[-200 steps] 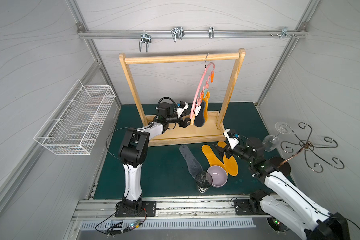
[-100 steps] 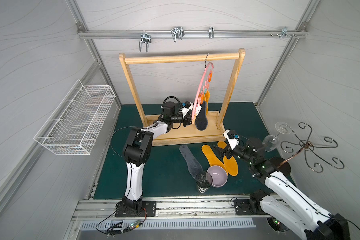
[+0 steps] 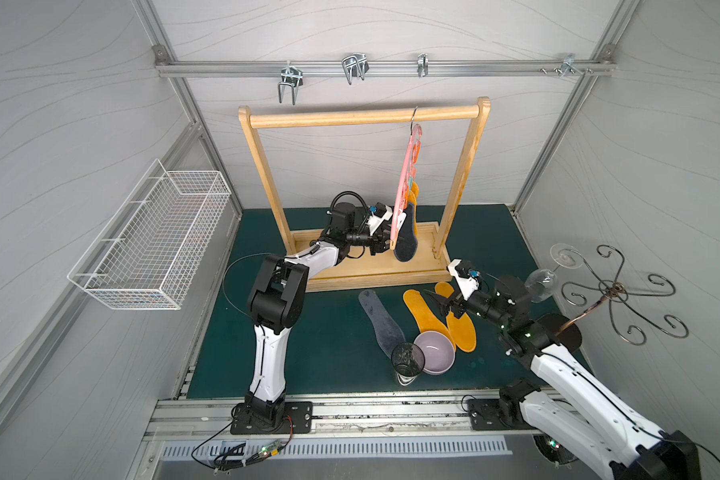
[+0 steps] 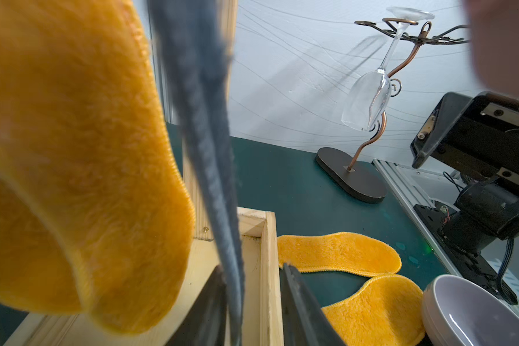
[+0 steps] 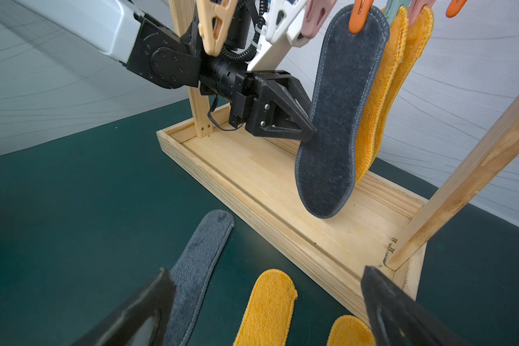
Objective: Take the shoe insoles off the hanger
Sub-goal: Remove the insole from the hanger.
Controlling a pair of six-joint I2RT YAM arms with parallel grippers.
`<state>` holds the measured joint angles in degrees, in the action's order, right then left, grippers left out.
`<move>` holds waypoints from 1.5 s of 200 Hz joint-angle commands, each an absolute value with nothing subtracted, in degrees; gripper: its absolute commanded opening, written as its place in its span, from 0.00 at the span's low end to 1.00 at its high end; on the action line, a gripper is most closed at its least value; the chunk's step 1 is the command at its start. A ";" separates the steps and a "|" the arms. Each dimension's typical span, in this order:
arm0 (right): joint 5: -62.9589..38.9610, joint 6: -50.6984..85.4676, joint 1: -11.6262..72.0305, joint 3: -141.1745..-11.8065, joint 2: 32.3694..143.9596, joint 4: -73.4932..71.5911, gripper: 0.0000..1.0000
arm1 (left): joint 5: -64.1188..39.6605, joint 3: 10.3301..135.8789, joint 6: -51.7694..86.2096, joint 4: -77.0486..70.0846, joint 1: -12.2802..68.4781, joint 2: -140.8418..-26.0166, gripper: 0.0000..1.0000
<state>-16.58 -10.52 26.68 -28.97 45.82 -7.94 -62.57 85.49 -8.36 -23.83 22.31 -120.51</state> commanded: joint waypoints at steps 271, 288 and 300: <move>-0.79 7.06 26.29 -30.10 44.55 -8.87 0.99 | -65.22 77.41 -8.66 -17.97 23.12 -113.54 0.00; 1.79 10.41 25.93 -29.99 44.54 -9.95 0.99 | -65.38 76.36 -10.03 -15.19 23.05 -112.12 0.00; 0.44 9.13 25.67 -29.78 44.88 -11.59 0.99 | -65.72 75.58 -11.51 -13.26 22.94 -110.96 0.00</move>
